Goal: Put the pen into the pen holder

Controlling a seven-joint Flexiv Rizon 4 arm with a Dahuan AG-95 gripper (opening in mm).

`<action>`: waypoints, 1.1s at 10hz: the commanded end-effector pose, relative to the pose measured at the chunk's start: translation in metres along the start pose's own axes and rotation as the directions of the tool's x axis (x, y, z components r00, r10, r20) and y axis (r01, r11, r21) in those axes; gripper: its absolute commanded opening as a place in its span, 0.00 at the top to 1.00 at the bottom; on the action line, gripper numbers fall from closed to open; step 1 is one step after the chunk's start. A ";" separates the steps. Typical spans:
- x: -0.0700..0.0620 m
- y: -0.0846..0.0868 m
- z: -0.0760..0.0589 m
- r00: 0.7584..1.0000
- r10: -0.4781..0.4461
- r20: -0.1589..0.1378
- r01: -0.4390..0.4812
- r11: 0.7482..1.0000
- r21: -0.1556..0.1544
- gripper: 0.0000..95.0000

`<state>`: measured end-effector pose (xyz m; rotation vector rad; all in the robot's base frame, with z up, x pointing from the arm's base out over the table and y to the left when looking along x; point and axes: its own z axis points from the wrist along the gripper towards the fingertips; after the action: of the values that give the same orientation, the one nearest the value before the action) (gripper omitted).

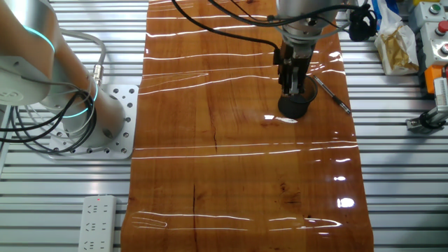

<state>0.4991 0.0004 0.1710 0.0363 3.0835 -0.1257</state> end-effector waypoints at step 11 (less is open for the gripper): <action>-0.004 0.001 -0.004 1.000 -0.026 -0.008 0.026 1.000 -0.001 1.00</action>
<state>0.5073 0.0011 0.1779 -0.0077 3.0871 -0.1243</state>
